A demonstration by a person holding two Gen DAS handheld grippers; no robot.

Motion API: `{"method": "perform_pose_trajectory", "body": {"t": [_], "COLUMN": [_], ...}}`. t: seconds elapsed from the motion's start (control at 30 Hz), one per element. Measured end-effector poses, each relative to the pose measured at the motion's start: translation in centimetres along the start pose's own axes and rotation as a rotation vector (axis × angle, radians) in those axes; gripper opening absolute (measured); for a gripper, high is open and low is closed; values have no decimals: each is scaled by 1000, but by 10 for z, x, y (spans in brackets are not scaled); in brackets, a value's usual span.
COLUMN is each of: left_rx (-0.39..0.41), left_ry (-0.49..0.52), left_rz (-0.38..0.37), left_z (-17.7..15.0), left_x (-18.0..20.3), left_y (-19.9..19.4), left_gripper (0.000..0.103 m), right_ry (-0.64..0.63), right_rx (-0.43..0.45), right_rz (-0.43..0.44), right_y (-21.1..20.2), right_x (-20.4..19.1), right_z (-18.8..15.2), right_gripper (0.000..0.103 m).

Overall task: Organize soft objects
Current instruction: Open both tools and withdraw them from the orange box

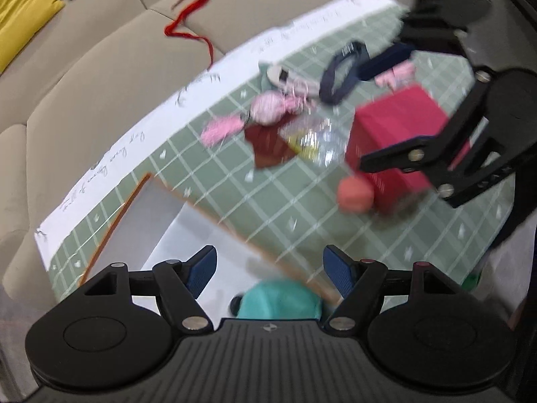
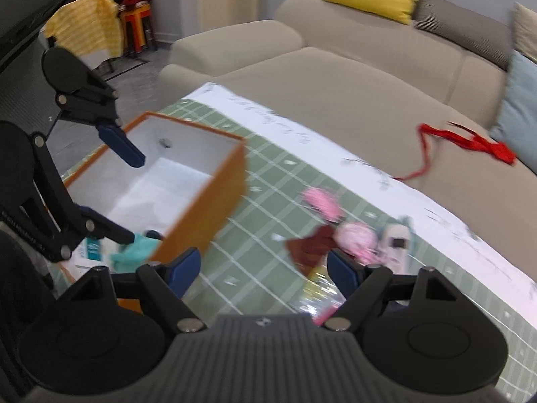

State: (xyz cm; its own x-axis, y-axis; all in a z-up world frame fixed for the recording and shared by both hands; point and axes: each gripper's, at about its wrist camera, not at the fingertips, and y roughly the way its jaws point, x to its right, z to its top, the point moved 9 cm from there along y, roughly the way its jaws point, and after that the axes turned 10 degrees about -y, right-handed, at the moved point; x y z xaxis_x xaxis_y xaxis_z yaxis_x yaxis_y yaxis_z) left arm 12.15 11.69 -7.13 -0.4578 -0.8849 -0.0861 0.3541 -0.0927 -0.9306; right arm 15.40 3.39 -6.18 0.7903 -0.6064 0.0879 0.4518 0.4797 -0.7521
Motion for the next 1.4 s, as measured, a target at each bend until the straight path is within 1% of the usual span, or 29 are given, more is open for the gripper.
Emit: {"method": "perform_pose_trajectory", "body": {"t": [0.23, 0.33, 0.5, 0.73, 0.87, 0.93, 1.1, 1.23, 1.3, 1.4], "left_rx": [19, 24, 21, 10, -3, -12, -41, -28, -30, -30], "left_ry": [-120, -140, -145, -129, -121, -119, -126, -167, -193, -209], "left_rz": [-89, -89, -66, -80, -78, -75, -72, -97, -113, -98], "left_z": [21, 27, 39, 57, 70, 75, 90, 106, 115, 128], "left_x": [23, 30, 43, 61, 68, 69, 69, 64, 60, 51], "left_y": [23, 27, 37, 59, 71, 77, 97, 109, 115, 126], "left_gripper": [84, 84, 84, 84, 84, 84, 84, 89, 88, 88], "right_ry": [103, 150, 205, 295, 394, 436, 422, 437, 409, 358], "right_rx": [4, 8, 13, 8, 18, -2, -65, -130, -158, -173], "right_rz": [-75, -97, -124, -169, -192, -206, -243, -237, -246, -232], "right_y": [-31, -39, -48, -50, -48, -43, -32, -17, -10, -2], "right_x": [64, 85, 115, 163, 192, 203, 221, 232, 233, 230], "right_z": [-44, -66, -95, -139, -171, -187, -209, -232, -235, -234], "right_gripper": [81, 81, 81, 81, 81, 81, 81, 81, 81, 81]}}
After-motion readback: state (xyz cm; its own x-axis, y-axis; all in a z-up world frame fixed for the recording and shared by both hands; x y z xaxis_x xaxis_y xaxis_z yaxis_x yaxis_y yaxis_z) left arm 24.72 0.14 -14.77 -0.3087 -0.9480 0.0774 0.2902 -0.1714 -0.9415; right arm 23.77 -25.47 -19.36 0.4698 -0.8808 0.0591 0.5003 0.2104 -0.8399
